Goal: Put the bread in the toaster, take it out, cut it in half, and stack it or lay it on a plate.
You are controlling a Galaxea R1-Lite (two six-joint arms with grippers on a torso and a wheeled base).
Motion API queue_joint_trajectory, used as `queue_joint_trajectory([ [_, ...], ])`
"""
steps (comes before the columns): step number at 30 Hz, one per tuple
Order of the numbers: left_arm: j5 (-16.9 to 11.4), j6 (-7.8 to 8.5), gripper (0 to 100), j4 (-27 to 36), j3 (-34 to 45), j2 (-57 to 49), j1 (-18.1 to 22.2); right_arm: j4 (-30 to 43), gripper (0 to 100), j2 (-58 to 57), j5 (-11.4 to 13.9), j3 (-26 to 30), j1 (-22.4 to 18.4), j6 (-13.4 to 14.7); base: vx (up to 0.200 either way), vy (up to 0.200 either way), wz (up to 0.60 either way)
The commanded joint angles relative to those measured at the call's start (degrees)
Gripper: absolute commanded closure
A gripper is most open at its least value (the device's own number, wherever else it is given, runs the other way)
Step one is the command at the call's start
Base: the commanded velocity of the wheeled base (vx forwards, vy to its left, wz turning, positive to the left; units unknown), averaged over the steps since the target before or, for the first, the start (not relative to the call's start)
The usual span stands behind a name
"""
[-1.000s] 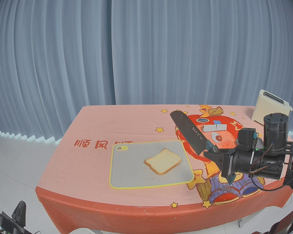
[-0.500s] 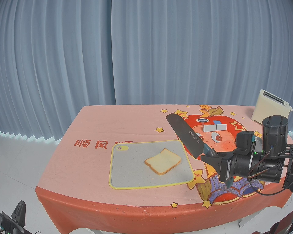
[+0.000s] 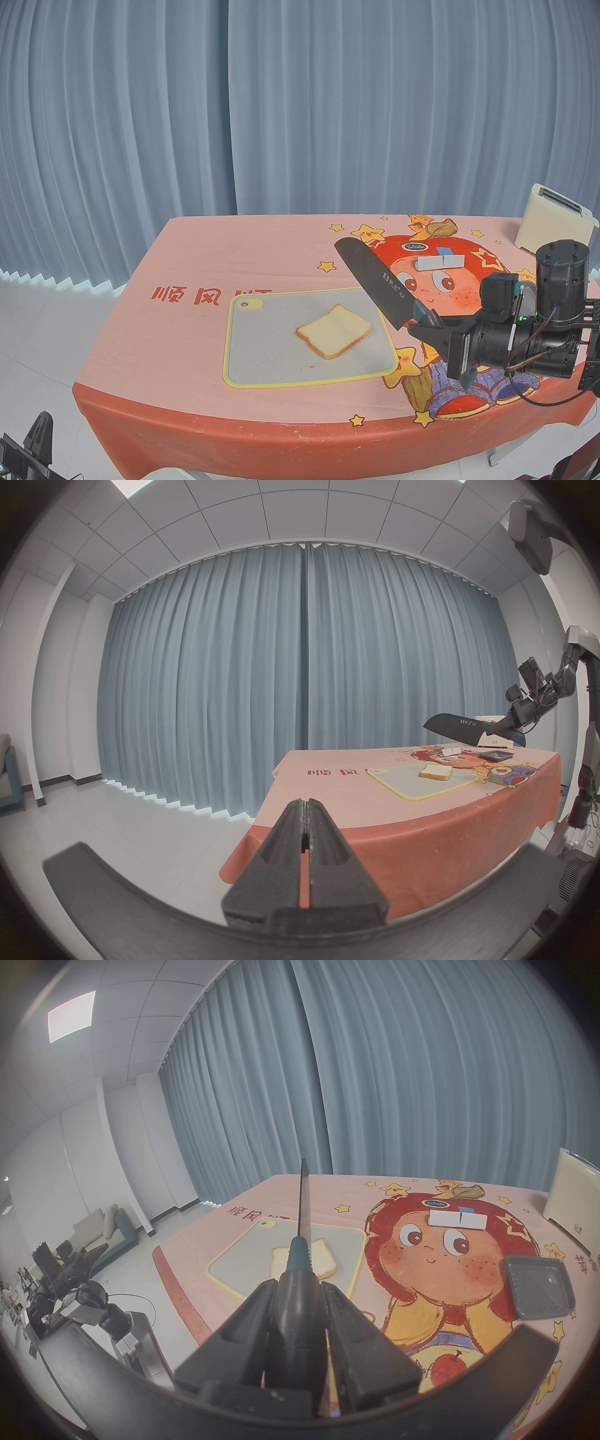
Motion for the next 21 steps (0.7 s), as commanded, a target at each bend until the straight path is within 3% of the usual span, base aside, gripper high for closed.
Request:
queue_joint_trajectory([
  [1,0.1,-0.18,100,-0.2,1.0,-0.9,0.0,0.0,100,-0.1,0.0,0.1,0.1,-0.2,0.000,0.000,0.00],
  [14,1.4,0.44,100,-0.2,1.0,-0.9,0.0,-0.1,100,-0.3,0.0,0.6,1.5,-0.1,0.000,0.000,0.00],
  [21,1.7,-0.44,100,-0.3,1.0,-0.9,0.0,0.0,100,-0.4,-0.1,0.6,1.9,-0.1,0.000,0.000,0.00],
])
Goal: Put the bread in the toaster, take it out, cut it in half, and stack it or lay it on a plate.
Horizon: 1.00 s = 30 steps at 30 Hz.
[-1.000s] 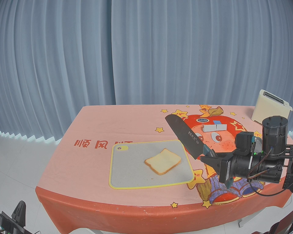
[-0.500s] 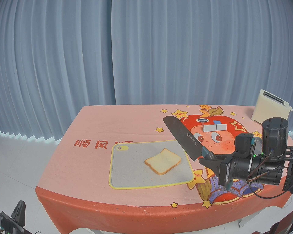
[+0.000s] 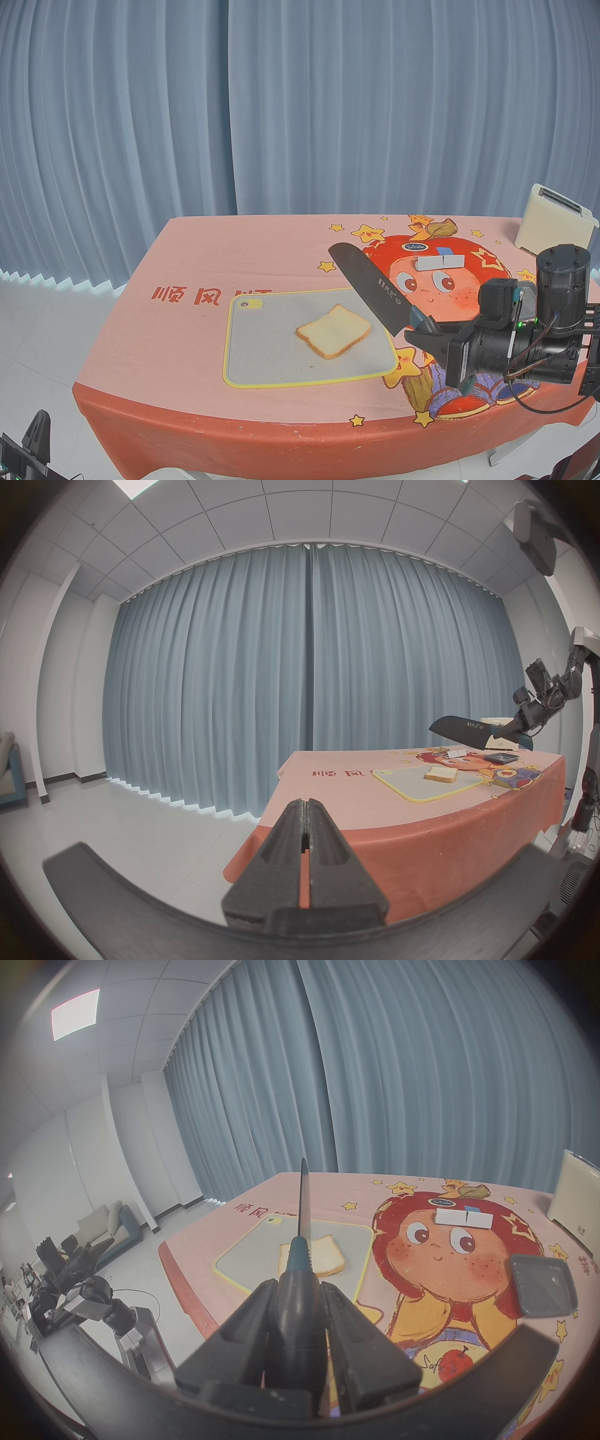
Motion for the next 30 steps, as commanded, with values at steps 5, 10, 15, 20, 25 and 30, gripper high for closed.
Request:
queue_joint_trajectory([
  [5,-0.1,0.20,100,-0.1,1.0,-0.9,0.0,0.0,100,0.3,0.0,0.0,0.4,0.1,0.000,0.000,0.00],
  [10,-0.1,0.38,100,-0.5,1.0,-0.9,0.0,-0.2,100,0.3,0.0,0.0,0.4,0.1,0.000,0.000,0.00],
  [15,-0.2,0.64,100,-0.6,1.0,-0.9,0.0,0.0,100,0.3,0.0,0.0,0.4,0.1,0.000,0.000,0.00],
  [20,-0.1,0.64,100,-0.7,1.0,-0.9,0.0,0.0,100,0.3,0.0,0.0,0.4,0.1,0.000,0.000,0.00],
  [25,-0.1,0.64,100,-0.7,1.0,-0.9,0.0,0.0,100,0.4,0.0,0.0,0.4,0.1,0.000,0.000,0.00],
  [30,-0.1,0.64,100,-0.9,1.0,-0.9,0.0,0.0,100,0.1,0.0,0.0,0.4,0.1,0.000,0.000,0.00],
])
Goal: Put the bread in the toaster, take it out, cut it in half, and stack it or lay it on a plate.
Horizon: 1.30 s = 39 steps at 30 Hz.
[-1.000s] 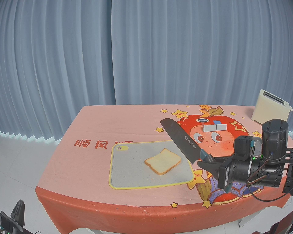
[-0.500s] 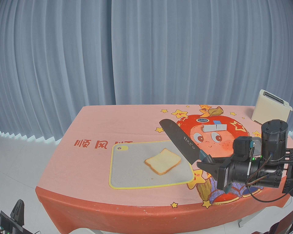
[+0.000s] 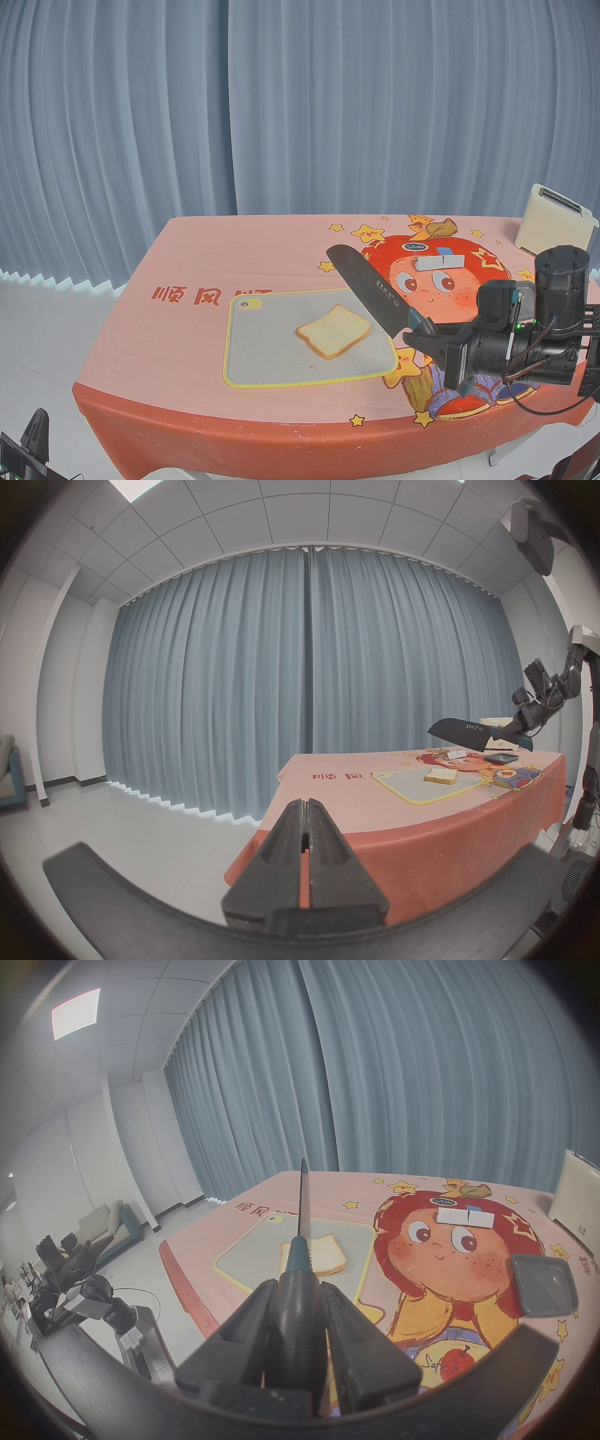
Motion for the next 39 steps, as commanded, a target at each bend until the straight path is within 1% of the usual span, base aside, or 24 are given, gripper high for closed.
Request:
queue_joint_trajectory([
  [1,0.1,0.02,100,0.0,1.0,-0.9,0.0,0.0,100,-0.1,0.0,0.0,0.0,0.0,0.000,0.000,0.00],
  [9,0.1,0.20,100,-0.4,1.0,-0.9,0.0,0.0,100,0.0,0.0,0.0,0.0,-0.1,0.000,0.000,0.00],
  [10,0.1,0.20,100,-1.8,1.0,-0.9,0.0,0.0,100,0.0,0.0,0.0,0.0,-0.1,0.000,0.000,0.00],
  [11,0.5,0.55,100,-7.1,1.0,-0.9,0.0,0.0,100,0.0,0.0,0.0,0.0,-0.1,0.000,0.000,0.00],
  [12,0.7,1.25,100,-11.9,1.0,-0.9,0.0,0.0,100,0.0,0.0,0.0,0.1,-0.1,0.000,0.000,0.00],
  [13,0.8,1.95,100,-14.5,1.0,-0.9,-0.1,0.0,100,0.0,0.0,0.0,0.3,-0.1,0.000,0.000,0.00],
  [14,1.0,2.74,100,-15.4,1.0,-0.9,0.0,0.0,100,0.0,0.0,0.0,0.4,-0.1,0.000,0.000,0.00],
  [15,1.1,3.10,100,-15.7,1.0,-0.9,0.0,0.0,100,0.2,0.0,0.0,0.4,-0.1,0.000,0.000,0.00],
  [19,0.7,2.92,100,-15.1,1.0,-0.9,0.0,-0.1,100,0.2,0.0,0.0,0.5,0.0,0.000,0.000,0.00],
  [22,-0.9,1.78,100,-15.0,1.0,-0.9,0.0,0.0,100,-0.1,-0.1,0.0,0.7,0.0,0.000,0.000,0.00],
  [26,-6.3,-0.16,100,-15.1,0.5,-0.9,-0.3,0.1,100,0.1,-0.7,0.0,0.9,0.0,0.000,0.000,0.00],
  [29,-8.5,-1.56,100,-15.4,-0.9,2.3,-1.3,0.1,100,0.3,-0.7,0.0,1.2,0.1,0.000,0.000,0.00],
  [32,-9.7,-3.85,100,-15.5,-4.3,6.5,-4.0,0.1,100,0.4,-0.8,0.0,1.2,0.1,0.000,0.000,0.00],
  [33,-9.9,-4.29,100,-15.5,-5.1,7.5,-4.7,0.1,100,0.4,-0.8,0.0,1.2,0.1,0.000,0.000,0.00],
  [34,-10.1,-4.99,100,-15.5,-6.9,9.7,-6.3,0.1,100,0.4,-0.8,0.1,1.2,0.1,0.000,0.000,0.00],
  [35,-10.3,-5.17,100,-15.5,-7.2,10.2,-6.7,0.1,100,0.4,-0.8,0.1,1.2,0.0,0.000,0.000,0.00],
  [37,-11.7,-7.71,100,-15.6,-11.1,14.8,-9.1,0.2,100,0.4,-0.8,0.0,1.2,0.0,0.000,0.000,0.00],
  [39,-12.1,-9.21,100,-15.6,-13.9,18.9,-10.7,0.2,100,0.3,-0.9,0.0,1.2,0.1,0.000,0.000,0.00],
])
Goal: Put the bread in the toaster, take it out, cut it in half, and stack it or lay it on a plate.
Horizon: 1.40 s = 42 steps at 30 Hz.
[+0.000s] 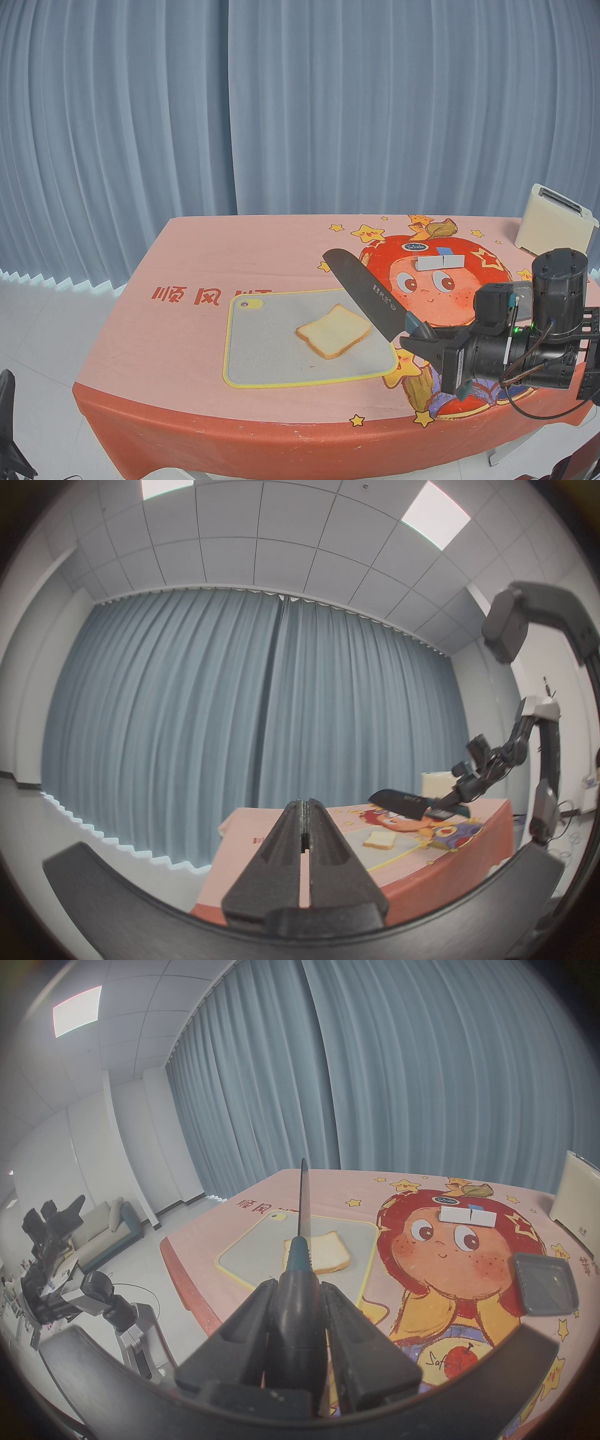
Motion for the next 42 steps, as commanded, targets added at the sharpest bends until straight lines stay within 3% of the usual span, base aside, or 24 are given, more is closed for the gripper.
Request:
queue_joint_trajectory([
  [1,-1.6,-3.56,100,-0.1,-8.1,12.8,-5.3,0.1,100,0.1,-0.1,0.0,0.1,0.0,0.000,0.000,0.00],
  [4,-2.2,-3.38,100,-0.3,-11.0,20.2,-5.7,1.4,100,0.2,-0.5,-0.5,0.2,0.0,0.000,0.000,0.00],
  [8,-8.2,-2.77,100,-4.1,-14.2,31.8,-5.6,4.1,100,0.5,-0.6,-2.8,0.3,-0.2,0.000,0.000,0.00],
  [10,-11.1,-1.62,100,-8.6,-15.8,39.0,-5.5,6.2,100,0.8,-0.6,-5.1,0.2,-0.2,0.000,0.000,0.00],
  [11,-11.1,-1.62,100,-8.6,-15.8,39.0,-5.5,6.2,100,0.8,-0.6,-5.1,0.2,-0.2,0.000,0.000,0.00],
  [15,-18.0,4.09,100,-18.1,-20.0,53.5,-5.6,11.9,100,1.7,-0.6,-9.3,0.3,-0.2,0.000,0.000,0.00],
  [17,-20.1,6.90,100,-20.8,-21.5,58.3,-5.9,14.3,100,2.2,-0.7,-10.9,0.3,-0.3,0.000,0.000,0.00],
  [19,-20.5,8.04,100,-22.2,-23.5,62.3,-7.5,16.3,100,2.9,-0.6,-12.3,0.3,-0.4,0.000,0.000,0.00],
  [22,-20.1,8.13,100,-22.8,-27.4,68.7,-11.5,18.4,100,4.4,-0.6,-14.3,0.2,-0.3,0.000,0.000,0.00],
  [25,-20.3,8.75,100,-22.9,-30.4,72.1,-12.7,18.8,100,5.3,-0.6,-14.7,0.2,-0.2,0.000,0.000,0.00],
  [29,-21.2,11.65,100,-28.5,-36.7,80.9,-19.4,19.0,100,7.6,-0.8,-15.8,0.3,-0.6,0.000,0.000,0.00],
  [37,-20.8,11.56,100,-30.7,-40.3,88.5,-23.9,18.9,100,11.2,-0.7,-18.2,0.2,-2.2,0.000,0.000,0.00],
  [42,-20.7,12.26,100,-31.1,-41.4,91.7,-24.4,18.3,100,12.5,-0.7,-18.0,-0.7,-2.9,0.000,0.000,0.00],
])
